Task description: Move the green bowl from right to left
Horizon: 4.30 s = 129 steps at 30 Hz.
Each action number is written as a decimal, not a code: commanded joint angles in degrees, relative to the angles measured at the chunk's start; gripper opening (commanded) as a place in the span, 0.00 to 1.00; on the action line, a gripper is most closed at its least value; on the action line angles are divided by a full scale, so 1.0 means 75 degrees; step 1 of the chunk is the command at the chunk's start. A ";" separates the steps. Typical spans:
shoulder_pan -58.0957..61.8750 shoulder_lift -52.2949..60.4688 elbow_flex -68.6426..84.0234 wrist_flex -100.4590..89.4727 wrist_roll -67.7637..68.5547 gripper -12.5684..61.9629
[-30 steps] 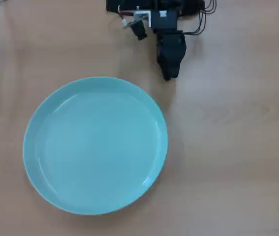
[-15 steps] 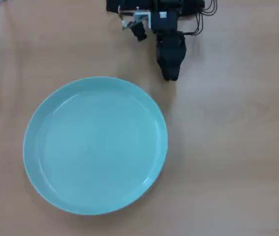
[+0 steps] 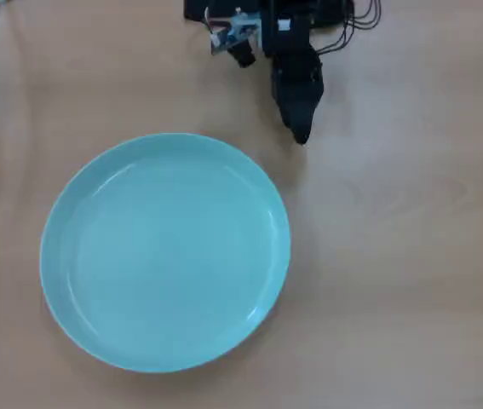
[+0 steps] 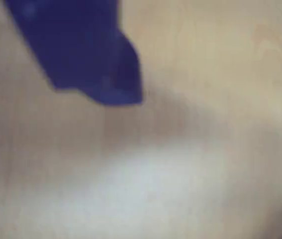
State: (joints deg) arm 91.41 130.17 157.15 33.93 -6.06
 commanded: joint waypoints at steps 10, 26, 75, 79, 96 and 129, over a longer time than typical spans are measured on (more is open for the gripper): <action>-0.0059 0.0750 -0.0750 0.1195 0.0047 0.79; -0.0551 0.0750 -0.3281 0.3398 0.0047 0.79; 0.2707 -0.3363 -0.8836 0.7641 0.3574 0.80; 0.2707 -0.4195 -0.8824 0.7629 0.3574 0.79; 0.2789 -0.6527 -0.8742 0.6387 0.3375 0.80; 0.3293 -0.7523 -0.8824 0.5309 0.1898 0.33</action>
State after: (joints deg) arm 116.02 73.56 92.64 73.74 8.35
